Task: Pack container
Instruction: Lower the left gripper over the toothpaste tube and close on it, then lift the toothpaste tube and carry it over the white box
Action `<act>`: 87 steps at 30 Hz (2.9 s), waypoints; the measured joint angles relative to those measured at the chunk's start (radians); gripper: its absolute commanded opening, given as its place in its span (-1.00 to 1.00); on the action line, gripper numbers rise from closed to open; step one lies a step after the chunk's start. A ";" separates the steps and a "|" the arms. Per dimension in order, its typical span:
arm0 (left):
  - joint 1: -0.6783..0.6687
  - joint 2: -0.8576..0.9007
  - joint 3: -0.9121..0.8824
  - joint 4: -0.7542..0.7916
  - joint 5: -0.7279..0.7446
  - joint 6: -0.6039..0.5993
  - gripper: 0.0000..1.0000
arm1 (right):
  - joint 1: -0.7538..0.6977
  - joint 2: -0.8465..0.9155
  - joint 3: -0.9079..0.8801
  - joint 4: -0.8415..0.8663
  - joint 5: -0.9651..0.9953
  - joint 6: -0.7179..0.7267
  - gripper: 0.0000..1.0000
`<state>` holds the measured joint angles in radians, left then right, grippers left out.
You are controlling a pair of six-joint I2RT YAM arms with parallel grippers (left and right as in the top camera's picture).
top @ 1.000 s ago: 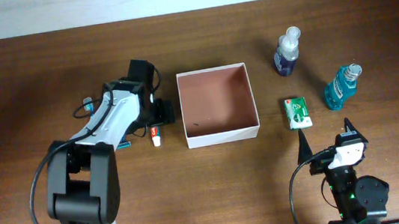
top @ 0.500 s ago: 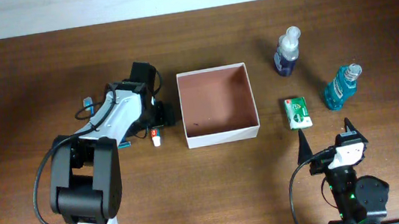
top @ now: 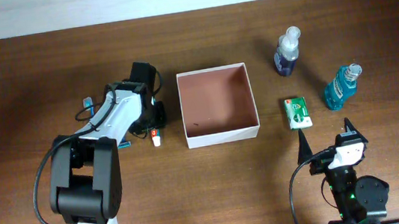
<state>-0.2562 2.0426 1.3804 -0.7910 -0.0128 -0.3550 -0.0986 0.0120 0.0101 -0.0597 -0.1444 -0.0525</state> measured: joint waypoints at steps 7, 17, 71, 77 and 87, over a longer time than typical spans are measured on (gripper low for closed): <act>0.000 0.000 0.000 -0.001 0.000 0.003 -0.61 | 0.000 0.000 0.000 0.000 0.000 0.000 0.96; 0.000 0.000 0.015 -0.032 0.000 0.003 -0.67 | 0.000 0.000 0.000 0.000 0.000 0.000 0.97; -0.345 0.244 0.830 -0.658 -0.074 -0.294 -0.69 | 0.000 0.000 0.000 0.000 0.000 0.000 0.97; -0.313 0.275 0.830 -0.660 -0.074 -0.297 -0.69 | 0.000 0.000 0.000 0.000 0.000 0.000 0.97; -0.298 0.299 0.830 -0.656 -0.074 -0.289 -0.69 | 0.000 0.000 0.000 0.000 0.000 0.000 0.98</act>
<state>-0.5541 2.3417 2.2101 -1.4471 -0.0868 -0.6437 -0.0986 0.0120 0.0101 -0.0597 -0.1444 -0.0525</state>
